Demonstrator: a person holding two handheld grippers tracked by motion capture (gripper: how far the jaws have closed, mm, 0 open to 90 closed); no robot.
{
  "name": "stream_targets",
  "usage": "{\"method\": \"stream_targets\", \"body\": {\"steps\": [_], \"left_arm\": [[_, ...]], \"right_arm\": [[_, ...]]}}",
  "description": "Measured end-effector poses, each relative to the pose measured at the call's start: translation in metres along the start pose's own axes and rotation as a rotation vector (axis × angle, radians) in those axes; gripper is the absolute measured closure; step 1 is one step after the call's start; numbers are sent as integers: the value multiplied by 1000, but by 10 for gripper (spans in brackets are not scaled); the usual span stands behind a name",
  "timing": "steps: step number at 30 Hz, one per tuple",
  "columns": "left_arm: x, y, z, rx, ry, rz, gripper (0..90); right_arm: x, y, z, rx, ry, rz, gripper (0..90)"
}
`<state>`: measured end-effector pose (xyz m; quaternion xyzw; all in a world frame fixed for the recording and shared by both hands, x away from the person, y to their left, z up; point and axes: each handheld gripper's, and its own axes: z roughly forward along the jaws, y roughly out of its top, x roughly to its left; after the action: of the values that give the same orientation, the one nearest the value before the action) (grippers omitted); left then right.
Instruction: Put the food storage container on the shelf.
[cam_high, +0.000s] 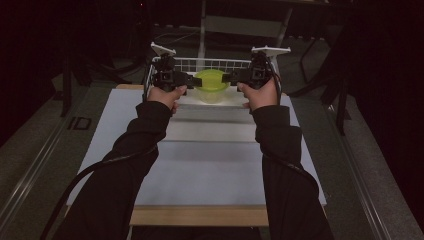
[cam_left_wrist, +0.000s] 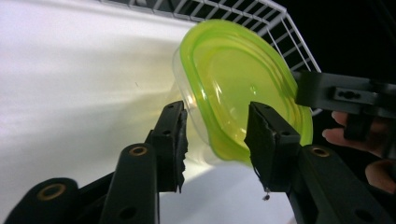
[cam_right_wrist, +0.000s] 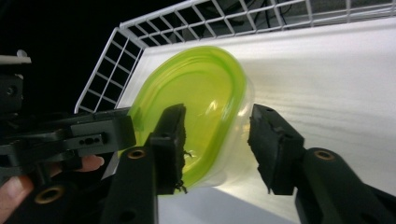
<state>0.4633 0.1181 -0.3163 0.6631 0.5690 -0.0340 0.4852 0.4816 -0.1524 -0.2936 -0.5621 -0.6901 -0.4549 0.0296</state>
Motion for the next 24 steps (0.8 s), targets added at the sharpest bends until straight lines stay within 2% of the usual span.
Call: {"method": "stream_targets", "body": {"steps": [2, 3, 4, 9, 11, 13, 14, 15, 17, 20, 21, 24], "left_arm": [[1, 1, 2, -8, 1, -1, 541], [1, 1, 2, -13, 7, 7, 535], [0, 1, 2, -21, 15, 26, 493], [-3, 1, -8, -72, 23, 46, 453], [-5, 1, -17, -104, 18, 64, 408], [-6, -3, -27, -135, -36, 140, 349], [-6, -3, -27, -135, -36, 140, 294], [-9, -6, -36, -162, -53, 181, 294], [-11, -12, -45, -201, -55, 209, 241], [-13, -26, -54, -246, -45, 280, 149], [-13, -30, -56, -253, -55, 300, 145], [-12, -46, -60, -267, -74, 326, 137]], "right_arm": [[-1, 1, -1, -17, 6, -5, 509], [-1, 2, -2, -11, 13, -2, 507], [-1, 2, -3, -13, 7, -15, 498], [4, 1, -10, -35, -40, -101, 460], [6, -2, -14, -38, -66, -156, 437], [8, -6, -20, -52, -82, -216, 432], [8, -6, -20, -52, -82, -216, 432], [9, -9, -23, -54, -86, -236, 423], [11, -17, -31, -60, -92, -277, 416], [13, -30, -37, -71, -86, -327, 416], [14, -35, -39, -80, -86, -341, 416], [16, -49, -41, -80, -72, -381, 420]]}}
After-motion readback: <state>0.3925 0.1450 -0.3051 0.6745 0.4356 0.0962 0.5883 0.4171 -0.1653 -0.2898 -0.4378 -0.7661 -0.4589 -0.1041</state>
